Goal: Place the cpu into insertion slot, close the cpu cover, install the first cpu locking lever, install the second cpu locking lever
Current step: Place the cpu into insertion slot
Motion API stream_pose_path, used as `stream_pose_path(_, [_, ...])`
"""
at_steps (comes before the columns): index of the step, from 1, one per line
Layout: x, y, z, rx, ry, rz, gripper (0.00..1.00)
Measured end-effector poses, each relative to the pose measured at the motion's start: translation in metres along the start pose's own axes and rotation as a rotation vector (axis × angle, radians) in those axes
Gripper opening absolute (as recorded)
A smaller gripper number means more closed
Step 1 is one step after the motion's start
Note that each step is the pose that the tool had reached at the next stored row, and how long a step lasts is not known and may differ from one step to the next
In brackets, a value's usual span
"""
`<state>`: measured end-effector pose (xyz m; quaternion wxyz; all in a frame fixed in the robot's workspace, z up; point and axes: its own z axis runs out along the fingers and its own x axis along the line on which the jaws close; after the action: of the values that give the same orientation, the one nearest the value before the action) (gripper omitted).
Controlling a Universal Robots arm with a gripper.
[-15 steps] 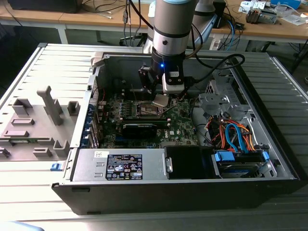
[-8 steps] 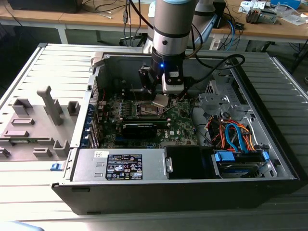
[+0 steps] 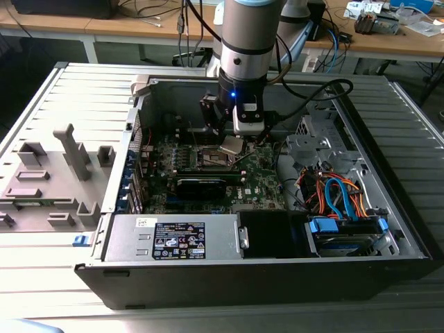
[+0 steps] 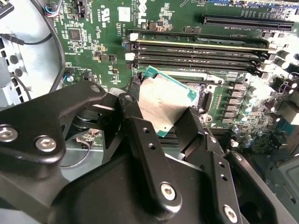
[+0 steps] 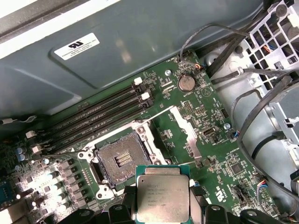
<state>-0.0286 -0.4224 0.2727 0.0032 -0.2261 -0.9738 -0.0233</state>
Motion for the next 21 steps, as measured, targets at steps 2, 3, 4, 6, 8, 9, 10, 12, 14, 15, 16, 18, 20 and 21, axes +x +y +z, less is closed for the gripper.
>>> stream_pose_path(2, [0.0, 0.0, 0.0, 0.0, -0.0002, 0.003, 0.55])
stream_pose_path(3, [0.0, 0.0, 0.0001, -0.0001, -0.0003, 0.006, 0.55])
stream_pose_path(4, [0.0, 0.0, 0.0001, -0.0001, -0.0003, 0.007, 0.55])
stream_pose_path(6, [0.0, 0.0, 0.0001, -0.0001, -0.0004, 0.009, 0.55])
stream_pose_path(8, [0.0, 0.0, 0.0001, -0.0001, -0.0006, 0.012, 0.55])
stream_pose_path(9, [0.0, 0.0, 0.0001, -0.0002, -0.0006, 0.014, 0.55])
stream_pose_path(10, [0.0, 0.0, 0.0001, -0.0003, -0.0007, 0.016, 0.55])
stream_pose_path(12, [0.0, 0.0, 0.0001, -0.0004, -0.0008, 0.018, 0.55])
stream_pose_path(14, [0.0, 0.0, 0.0001, -0.0003, -0.001, 0.021, 0.55])
stream_pose_path(15, [0.0, 0.0, 0.0001, -0.0004, -0.001, 0.022, 0.55])
stream_pose_path(16, [0.0, 0.0, 0.0001, -0.0004, -0.001, 0.023, 0.55])
stream_pose_path(18, [0.0, 0.0, 0.0001, -0.0004, -0.0011, 0.024, 0.55])
stream_pose_path(20, [0.0, 0.0, 0.0001, -0.0005, -0.0012, 0.026, 0.55])
stream_pose_path(21, [0.0, 0.0, 0.0001, -0.0005, -0.0011, 0.026, 0.55])
